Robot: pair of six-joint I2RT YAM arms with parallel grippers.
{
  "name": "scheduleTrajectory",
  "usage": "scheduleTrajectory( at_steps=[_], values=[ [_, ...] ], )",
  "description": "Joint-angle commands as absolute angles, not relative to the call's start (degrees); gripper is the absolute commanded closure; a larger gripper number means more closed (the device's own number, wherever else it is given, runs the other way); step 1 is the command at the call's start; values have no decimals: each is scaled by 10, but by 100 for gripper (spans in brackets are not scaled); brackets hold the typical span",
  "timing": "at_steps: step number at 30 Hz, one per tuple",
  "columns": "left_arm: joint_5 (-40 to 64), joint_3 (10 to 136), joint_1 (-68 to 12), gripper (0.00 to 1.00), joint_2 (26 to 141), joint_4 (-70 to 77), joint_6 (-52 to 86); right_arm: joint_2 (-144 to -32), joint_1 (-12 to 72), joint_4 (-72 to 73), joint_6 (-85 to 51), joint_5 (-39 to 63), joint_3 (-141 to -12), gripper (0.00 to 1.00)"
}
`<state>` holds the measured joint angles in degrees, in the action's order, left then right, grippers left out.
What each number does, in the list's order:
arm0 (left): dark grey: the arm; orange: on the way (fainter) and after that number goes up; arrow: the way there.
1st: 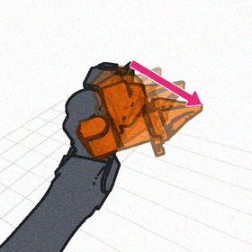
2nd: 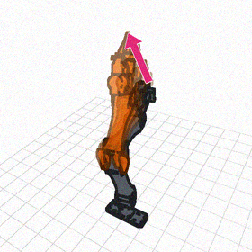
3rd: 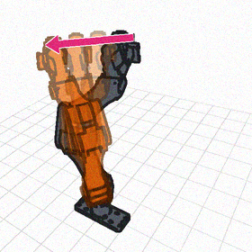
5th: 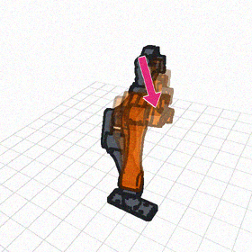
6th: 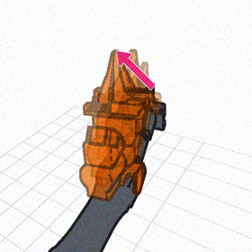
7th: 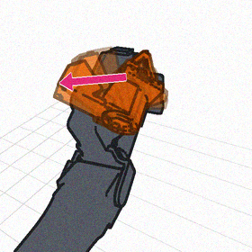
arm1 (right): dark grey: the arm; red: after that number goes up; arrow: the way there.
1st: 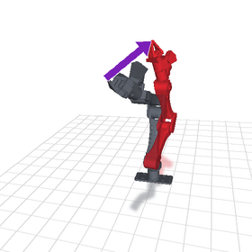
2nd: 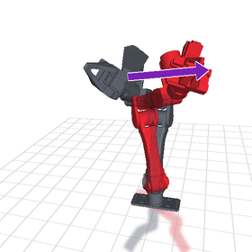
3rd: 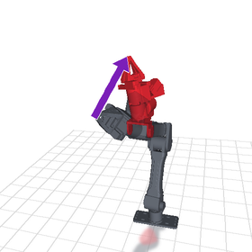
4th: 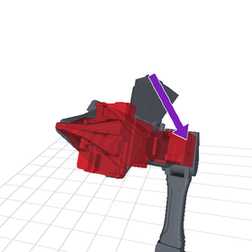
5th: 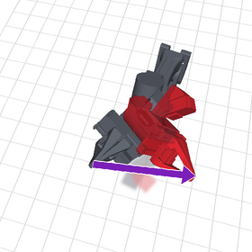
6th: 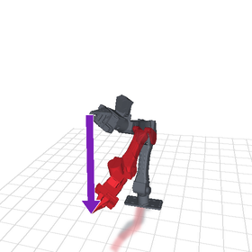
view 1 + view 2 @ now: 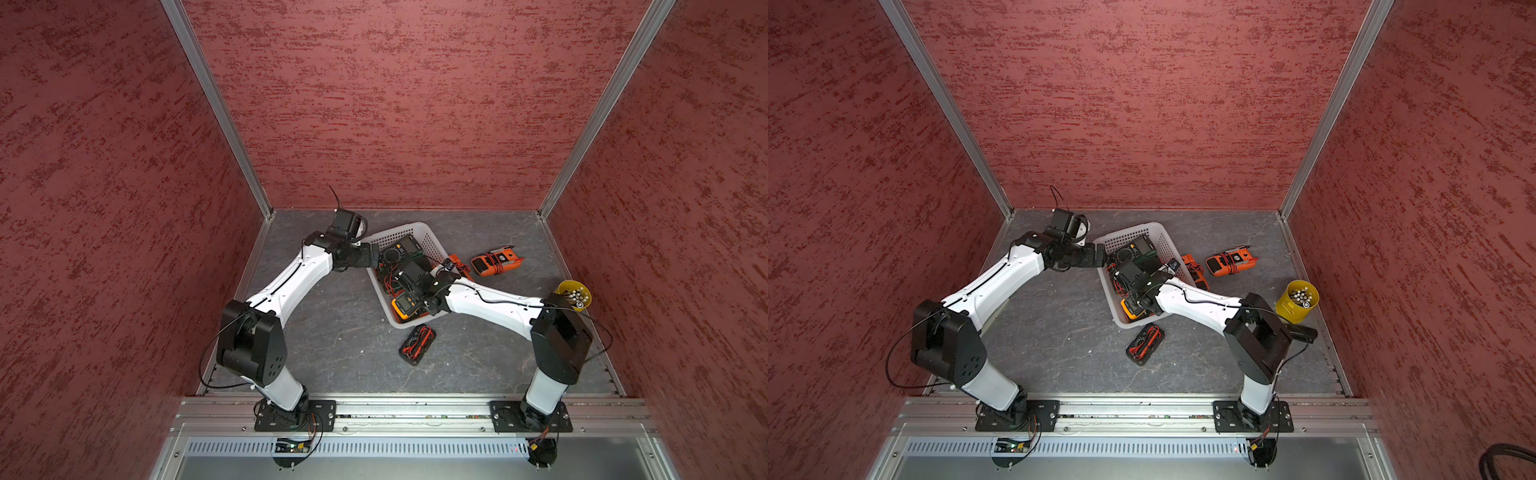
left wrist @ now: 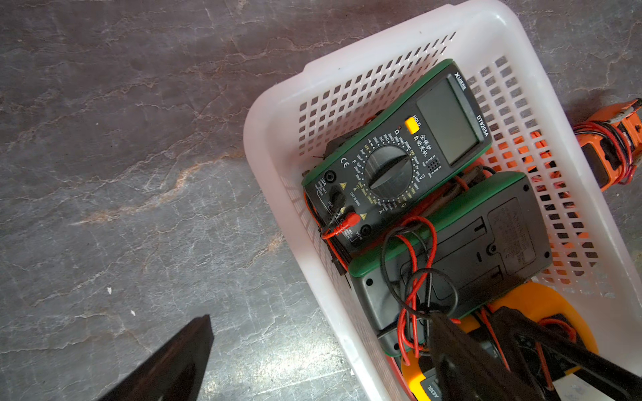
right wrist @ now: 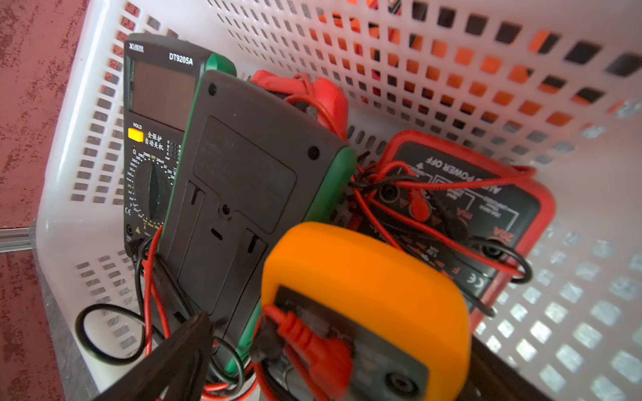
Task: Put the multimeter into the basket
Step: Place the multimeter in the basket.
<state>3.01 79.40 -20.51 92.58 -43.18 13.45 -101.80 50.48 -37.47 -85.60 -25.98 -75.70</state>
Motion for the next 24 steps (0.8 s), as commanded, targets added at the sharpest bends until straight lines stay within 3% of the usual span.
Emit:
scheduleTrajectory(
  at_steps=[1,12,14,18,20,24],
  values=[
    [30,795,-205,0,912,-426,136,-1017,506,-432,-835,-269,-777,1],
    [25,807,-205,0,917,-434,135,-955,506,-539,-776,-277,-786,2],
    [23,804,-205,0,916,-433,136,-944,501,-535,-749,-275,-786,8],
    [21,802,-204,0,917,-434,139,-914,455,-487,-690,-217,-768,32],
    [20,800,-204,0,918,-433,145,-900,431,-461,-657,-190,-759,37],
    [18,796,-203,0,920,-432,157,-883,380,-477,-593,-165,-773,37]
  ],
)
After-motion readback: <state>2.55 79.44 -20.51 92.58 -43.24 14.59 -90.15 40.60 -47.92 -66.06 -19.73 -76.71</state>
